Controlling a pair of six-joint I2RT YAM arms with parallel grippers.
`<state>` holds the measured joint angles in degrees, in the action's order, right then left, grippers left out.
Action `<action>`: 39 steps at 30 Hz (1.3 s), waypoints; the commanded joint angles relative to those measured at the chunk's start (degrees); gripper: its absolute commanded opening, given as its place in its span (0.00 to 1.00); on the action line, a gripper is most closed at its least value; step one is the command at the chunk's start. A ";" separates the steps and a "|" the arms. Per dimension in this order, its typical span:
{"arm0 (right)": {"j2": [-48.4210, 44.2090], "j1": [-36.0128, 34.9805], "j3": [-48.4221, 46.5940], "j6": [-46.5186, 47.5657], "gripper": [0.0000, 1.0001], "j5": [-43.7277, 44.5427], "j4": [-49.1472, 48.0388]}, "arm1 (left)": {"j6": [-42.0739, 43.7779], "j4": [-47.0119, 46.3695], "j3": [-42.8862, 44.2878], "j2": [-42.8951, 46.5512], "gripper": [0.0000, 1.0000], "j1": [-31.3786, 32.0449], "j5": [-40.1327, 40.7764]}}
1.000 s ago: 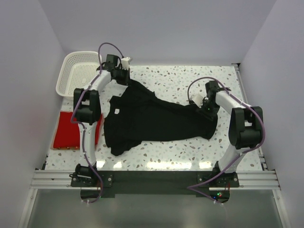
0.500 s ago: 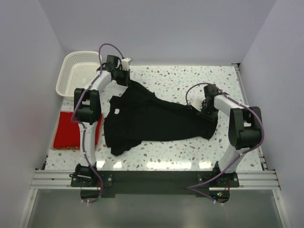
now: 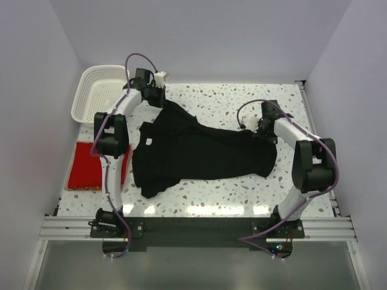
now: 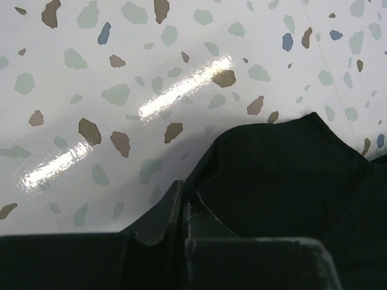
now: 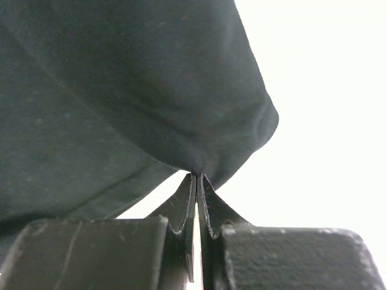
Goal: Fold and stack the t-shirts
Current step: Flatten the tshirt out
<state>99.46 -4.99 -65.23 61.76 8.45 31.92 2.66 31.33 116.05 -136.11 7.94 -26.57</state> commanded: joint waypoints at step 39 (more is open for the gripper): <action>-39.70 4.82 -31.08 -21.50 0.00 -1.68 1.65 | 9.83 -8.75 -23.08 75.56 0.00 -6.71 2.05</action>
<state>57.95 -0.67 -92.92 41.12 3.16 37.63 14.02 24.32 86.67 -59.27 1.89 -27.40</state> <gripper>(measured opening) 0.008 0.024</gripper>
